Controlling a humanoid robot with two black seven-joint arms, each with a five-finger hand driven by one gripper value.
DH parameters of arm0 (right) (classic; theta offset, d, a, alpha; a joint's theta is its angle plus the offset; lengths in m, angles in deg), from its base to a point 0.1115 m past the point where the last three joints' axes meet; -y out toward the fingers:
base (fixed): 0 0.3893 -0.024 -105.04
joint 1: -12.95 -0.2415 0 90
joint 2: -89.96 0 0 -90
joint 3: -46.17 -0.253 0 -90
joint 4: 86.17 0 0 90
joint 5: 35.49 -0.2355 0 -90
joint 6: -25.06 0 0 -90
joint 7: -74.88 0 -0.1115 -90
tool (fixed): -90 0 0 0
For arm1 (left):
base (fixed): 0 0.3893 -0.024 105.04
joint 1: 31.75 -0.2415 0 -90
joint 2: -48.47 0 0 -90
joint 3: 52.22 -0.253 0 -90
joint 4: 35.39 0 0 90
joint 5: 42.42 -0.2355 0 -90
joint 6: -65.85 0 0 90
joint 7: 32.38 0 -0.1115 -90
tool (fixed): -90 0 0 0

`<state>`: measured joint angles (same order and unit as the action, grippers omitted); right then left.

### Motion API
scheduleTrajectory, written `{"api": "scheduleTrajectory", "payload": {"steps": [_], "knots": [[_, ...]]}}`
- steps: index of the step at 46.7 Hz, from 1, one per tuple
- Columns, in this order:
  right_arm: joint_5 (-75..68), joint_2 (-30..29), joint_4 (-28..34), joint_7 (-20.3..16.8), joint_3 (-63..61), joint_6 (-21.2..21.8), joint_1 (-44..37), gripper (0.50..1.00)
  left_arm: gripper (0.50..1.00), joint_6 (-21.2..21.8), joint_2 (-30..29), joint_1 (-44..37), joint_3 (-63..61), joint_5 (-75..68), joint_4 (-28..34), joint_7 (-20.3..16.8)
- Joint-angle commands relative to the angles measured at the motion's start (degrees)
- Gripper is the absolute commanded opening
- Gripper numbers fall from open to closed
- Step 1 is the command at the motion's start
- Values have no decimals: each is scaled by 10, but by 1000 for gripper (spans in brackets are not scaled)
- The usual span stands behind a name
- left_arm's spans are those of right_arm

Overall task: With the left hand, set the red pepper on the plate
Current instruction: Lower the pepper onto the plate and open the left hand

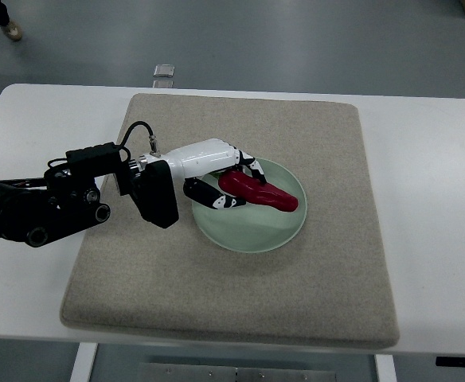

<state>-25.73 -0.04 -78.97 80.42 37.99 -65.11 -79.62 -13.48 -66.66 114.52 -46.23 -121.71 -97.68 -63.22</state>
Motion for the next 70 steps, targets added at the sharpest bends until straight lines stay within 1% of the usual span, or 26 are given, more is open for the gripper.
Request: {"api": "scheduleTrajectory", "payload": {"steps": [1,16,47,50,53,54,57,59,61,64,67,69,70], "knots": [[0,0,0,0,0,0,0,932,500,1,0,-2,-1,-7,2,-1],[0,0,0,0,0,0,0,932,500,1,10,-5,-5,-9,20,-3],[0,0,0,0,0,0,0,932,500,3,11,-6,2,4,14,-3],[0,0,0,0,0,0,-1,932,516,4,11,-6,4,4,14,-3],[0,0,0,0,0,0,0,932,591,8,11,-6,4,5,14,-4],[0,0,0,0,0,0,0,932,608,12,11,-6,4,5,14,-4],[0,0,0,0,0,0,-1,932,698,23,11,-6,3,5,14,-6],[0,0,0,0,0,0,0,932,737,30,11,-6,3,5,13,-6],[0,0,0,0,0,0,-1,932,741,33,11,-6,2,5,13,-6],[0,0,0,0,0,0,0,932,776,34,11,-7,3,5,13,-7],[0,0,0,0,0,0,0,932,778,34,11,-7,3,5,13,-11],[0,0,0,0,0,0,0,932,810,34,11,-7,3,5,13,-11],[0,0,0,0,0,0,0,932,816,34,11,-9,3,5,13,-11]]}}
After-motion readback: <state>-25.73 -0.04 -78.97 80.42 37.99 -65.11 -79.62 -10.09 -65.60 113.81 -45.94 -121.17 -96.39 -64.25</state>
